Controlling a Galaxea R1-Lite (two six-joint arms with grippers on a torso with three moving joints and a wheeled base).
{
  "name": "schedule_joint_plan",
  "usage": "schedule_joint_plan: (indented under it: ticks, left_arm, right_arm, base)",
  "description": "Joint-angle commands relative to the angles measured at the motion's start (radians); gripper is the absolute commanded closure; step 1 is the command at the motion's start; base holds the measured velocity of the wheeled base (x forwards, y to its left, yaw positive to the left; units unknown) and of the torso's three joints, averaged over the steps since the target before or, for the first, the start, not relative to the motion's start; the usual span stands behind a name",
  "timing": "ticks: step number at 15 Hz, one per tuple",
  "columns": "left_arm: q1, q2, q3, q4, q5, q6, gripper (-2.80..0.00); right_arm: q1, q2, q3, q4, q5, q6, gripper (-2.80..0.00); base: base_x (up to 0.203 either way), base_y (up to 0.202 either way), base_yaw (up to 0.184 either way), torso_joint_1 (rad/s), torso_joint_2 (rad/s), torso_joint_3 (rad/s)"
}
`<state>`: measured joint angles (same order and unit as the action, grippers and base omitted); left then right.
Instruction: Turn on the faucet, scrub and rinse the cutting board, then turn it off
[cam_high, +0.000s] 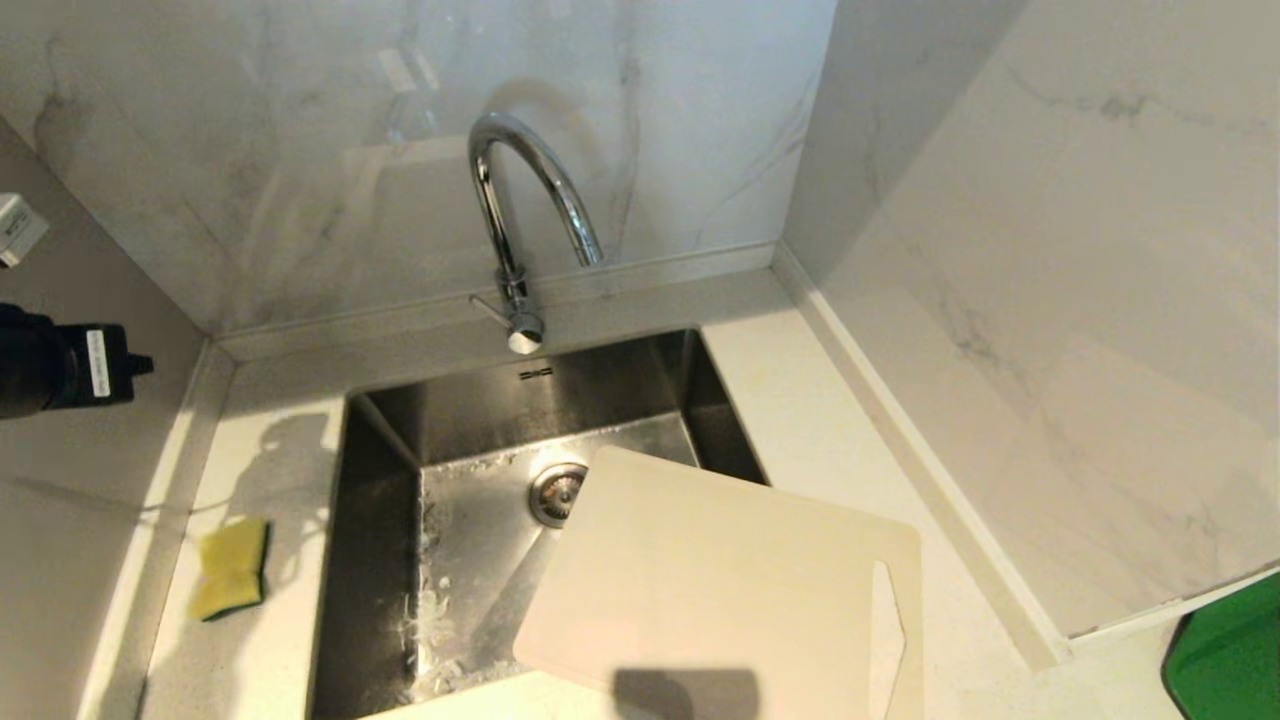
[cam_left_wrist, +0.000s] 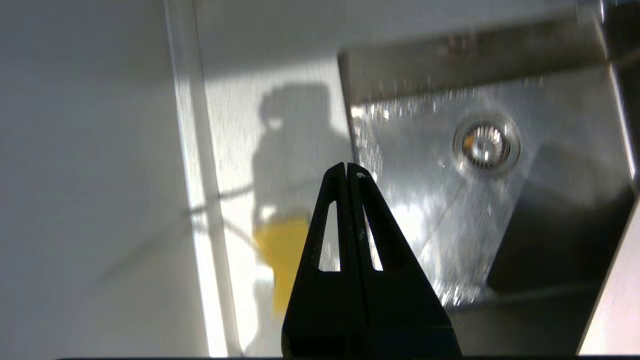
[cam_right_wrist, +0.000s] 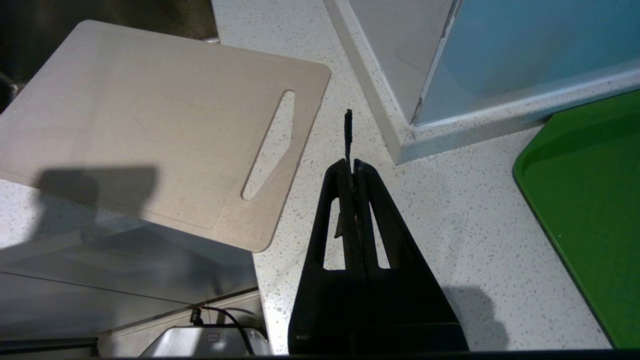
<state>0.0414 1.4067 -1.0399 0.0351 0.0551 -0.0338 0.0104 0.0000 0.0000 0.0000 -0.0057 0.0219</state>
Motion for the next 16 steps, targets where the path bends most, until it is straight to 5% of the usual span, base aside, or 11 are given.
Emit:
schedule_joint_plan:
  ticks: [1, 4, 7, 16]
  left_arm:
    - [-0.010, -0.186, 0.265, -0.151, 0.005, 0.008, 0.00]
    - [-0.016, -0.366, 0.551, -0.320, 0.013, 0.015, 0.00]
    - [-0.020, -0.512, 0.743, -0.358, 0.018, 0.022, 0.00]
    - [-0.017, -0.805, 1.036, -0.335, 0.017, 0.032, 0.00]
  right_arm:
    - [0.000, -0.002, 0.002, 0.000, 0.000, 0.000, 0.00]
    - [0.000, -0.002, 0.002, 0.000, 0.000, 0.000, 0.00]
    - [0.000, -0.002, 0.002, 0.000, 0.000, 0.000, 0.00]
    - [0.000, -0.002, 0.002, 0.000, 0.000, 0.000, 0.00]
  base:
    - [0.000, 0.000, 0.000, 0.000, 0.00, 0.000]
    - [0.000, 0.000, 0.000, 0.000, 0.00, 0.000]
    - [0.000, 0.000, 0.000, 0.000, 0.00, 0.000]
    - [0.000, 0.000, 0.000, 0.000, 0.00, 0.000]
